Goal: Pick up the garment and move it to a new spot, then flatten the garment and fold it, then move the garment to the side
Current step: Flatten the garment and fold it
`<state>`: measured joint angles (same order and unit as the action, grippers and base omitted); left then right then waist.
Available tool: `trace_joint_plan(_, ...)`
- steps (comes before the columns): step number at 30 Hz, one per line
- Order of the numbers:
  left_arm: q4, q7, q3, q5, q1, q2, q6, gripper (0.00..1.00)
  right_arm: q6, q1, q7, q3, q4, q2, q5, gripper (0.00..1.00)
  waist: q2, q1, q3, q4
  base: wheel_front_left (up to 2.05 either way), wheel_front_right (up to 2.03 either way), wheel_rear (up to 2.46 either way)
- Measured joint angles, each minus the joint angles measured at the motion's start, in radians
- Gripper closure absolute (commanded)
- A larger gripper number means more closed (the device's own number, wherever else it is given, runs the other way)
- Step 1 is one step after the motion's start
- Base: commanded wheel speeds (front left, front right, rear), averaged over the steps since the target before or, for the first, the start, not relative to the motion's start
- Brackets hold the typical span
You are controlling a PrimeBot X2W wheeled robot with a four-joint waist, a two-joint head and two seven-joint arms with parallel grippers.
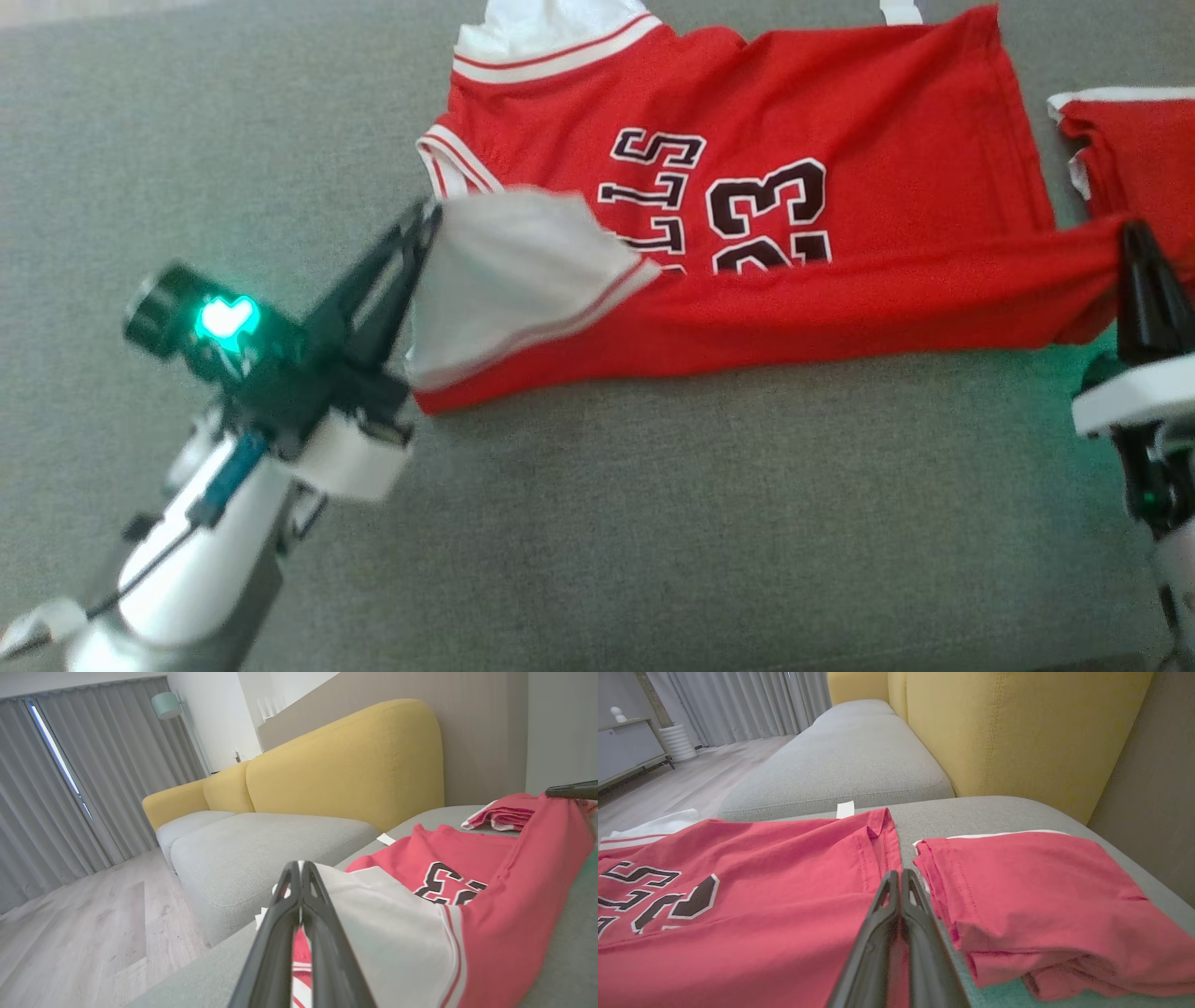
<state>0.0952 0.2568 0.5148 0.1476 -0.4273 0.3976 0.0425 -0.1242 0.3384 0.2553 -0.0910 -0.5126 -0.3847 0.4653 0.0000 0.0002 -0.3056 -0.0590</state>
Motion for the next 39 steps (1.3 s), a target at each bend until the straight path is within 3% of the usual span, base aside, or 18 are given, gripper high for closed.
trace_joint_plan(13,0.204,0.001,-0.029,-0.078,-0.180,-0.046,0.011,1.00,0.000,0.193,0.000,-0.074,-0.154,0.009,-0.014,1.00,0.0000,-0.0001,-0.070,-0.006,0.00,0.00,0.00)
trace_joint_plan(14,0.212,0.001,-0.029,-0.079,-0.190,-0.052,0.010,0.82,0.000,0.203,0.000,-0.074,-0.162,0.010,-0.014,0.94,0.0000,-0.0001,-0.072,-0.004,0.00,0.00,0.00)
trace_joint_plan(15,0.217,0.001,-0.029,-0.081,-0.200,-0.059,0.010,0.51,0.000,0.212,0.000,-0.074,-0.170,0.010,-0.015,0.64,0.0000,-0.0001,-0.074,-0.002,0.00,0.00,0.00)
trace_joint_plan(16,0.217,0.001,-0.029,-0.081,-0.200,-0.059,0.010,0.00,0.000,0.212,0.000,-0.074,-0.170,0.010,-0.015,0.00,0.0000,-0.0001,-0.074,-0.002,0.00,0.00,0.00)
trace_joint_plan(23,0.212,0.001,-0.088,-0.059,-0.189,-0.112,-0.055,0.00,0.000,0.216,0.000,-0.029,-0.145,0.041,-0.054,0.00,0.0000,-0.0002,-0.052,0.004,0.00,0.00,0.00)
trace_joint_plan(28,0.190,0.000,-0.223,0.128,0.044,-0.232,-0.100,0.00,0.000,0.107,0.000,0.023,-0.052,0.083,-0.063,0.00,0.0000,-0.0003,-0.006,-0.002,0.00,0.00,0.00)
trace_joint_plan(32,0.223,0.000,-0.248,0.214,0.224,-0.314,-0.104,0.00,0.000,-0.028,0.000,0.077,0.012,0.138,-0.062,0.00,0.0000,-0.0005,0.032,-0.001,0.00,0.00,0.00)
trace_joint_plan(39,0.296,0.000,-0.223,0.127,0.256,-0.313,-0.123,0.00,0.000,-0.113,0.000,0.090,0.061,0.194,-0.081,0.00,0.0000,-0.0004,0.065,-0.024,0.00,0.00,0.00)
